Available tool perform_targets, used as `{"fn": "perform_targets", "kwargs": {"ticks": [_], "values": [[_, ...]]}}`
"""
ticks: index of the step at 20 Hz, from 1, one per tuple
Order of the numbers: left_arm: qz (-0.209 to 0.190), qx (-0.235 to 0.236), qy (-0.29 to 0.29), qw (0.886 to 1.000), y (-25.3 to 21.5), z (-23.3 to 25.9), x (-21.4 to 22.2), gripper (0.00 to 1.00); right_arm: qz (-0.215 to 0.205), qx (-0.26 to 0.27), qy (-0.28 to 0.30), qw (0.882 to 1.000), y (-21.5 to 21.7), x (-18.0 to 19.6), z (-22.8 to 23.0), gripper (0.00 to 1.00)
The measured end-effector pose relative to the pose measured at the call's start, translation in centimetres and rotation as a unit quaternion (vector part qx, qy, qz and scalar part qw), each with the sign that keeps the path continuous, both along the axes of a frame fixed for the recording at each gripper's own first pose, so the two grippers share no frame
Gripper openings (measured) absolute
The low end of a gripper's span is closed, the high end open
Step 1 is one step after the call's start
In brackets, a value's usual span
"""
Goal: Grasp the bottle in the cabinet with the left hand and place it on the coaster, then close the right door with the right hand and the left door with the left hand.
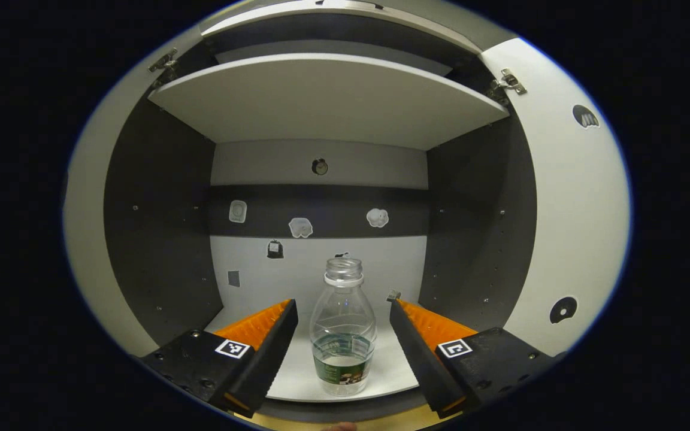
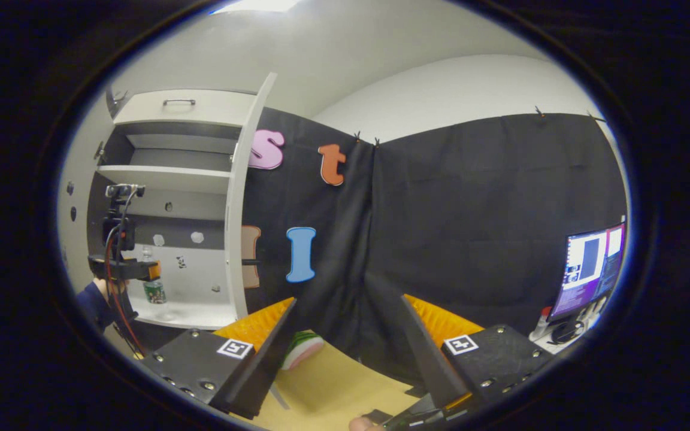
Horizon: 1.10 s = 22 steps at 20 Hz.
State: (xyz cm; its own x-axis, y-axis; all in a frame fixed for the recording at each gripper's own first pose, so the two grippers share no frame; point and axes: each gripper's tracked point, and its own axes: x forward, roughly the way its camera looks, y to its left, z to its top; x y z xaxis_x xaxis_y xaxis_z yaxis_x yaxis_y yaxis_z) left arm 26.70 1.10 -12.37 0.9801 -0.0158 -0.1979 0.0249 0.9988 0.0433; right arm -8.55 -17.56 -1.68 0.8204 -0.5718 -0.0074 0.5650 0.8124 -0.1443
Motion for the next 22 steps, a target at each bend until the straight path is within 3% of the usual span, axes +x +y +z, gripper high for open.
{"fn": "perform_targets", "kwargs": {"ticks": [4,6,7,14,22], "values": [[-0.004,0.005,0.017,1.000,0.0,-1.4,1.0,0.96,-0.004,0.011,0.002,1.000,0.2,0.1,-0.4,1.00],[-0.005,0.015,0.018,1.000,0.2,-1.5,1.5,0.80,-0.010,0.014,-0.001,1.000,0.1,0.1,-0.5,1.00],[-0.004,0.022,0.020,1.000,0.2,-1.5,1.4,0.78,-0.014,0.016,-0.003,1.000,0.1,-0.2,-0.5,1.00],[-0.038,0.014,-0.010,0.999,-1.5,0.4,-1.1,0.72,-0.034,0.034,-0.004,0.999,-1.6,-3.0,-1.2,1.00],[-0.097,0.005,-0.022,0.995,-4.8,2.0,-8.9,0.72,-0.029,0.033,0.002,0.999,-3.3,-5.1,-0.5,1.00]]}}
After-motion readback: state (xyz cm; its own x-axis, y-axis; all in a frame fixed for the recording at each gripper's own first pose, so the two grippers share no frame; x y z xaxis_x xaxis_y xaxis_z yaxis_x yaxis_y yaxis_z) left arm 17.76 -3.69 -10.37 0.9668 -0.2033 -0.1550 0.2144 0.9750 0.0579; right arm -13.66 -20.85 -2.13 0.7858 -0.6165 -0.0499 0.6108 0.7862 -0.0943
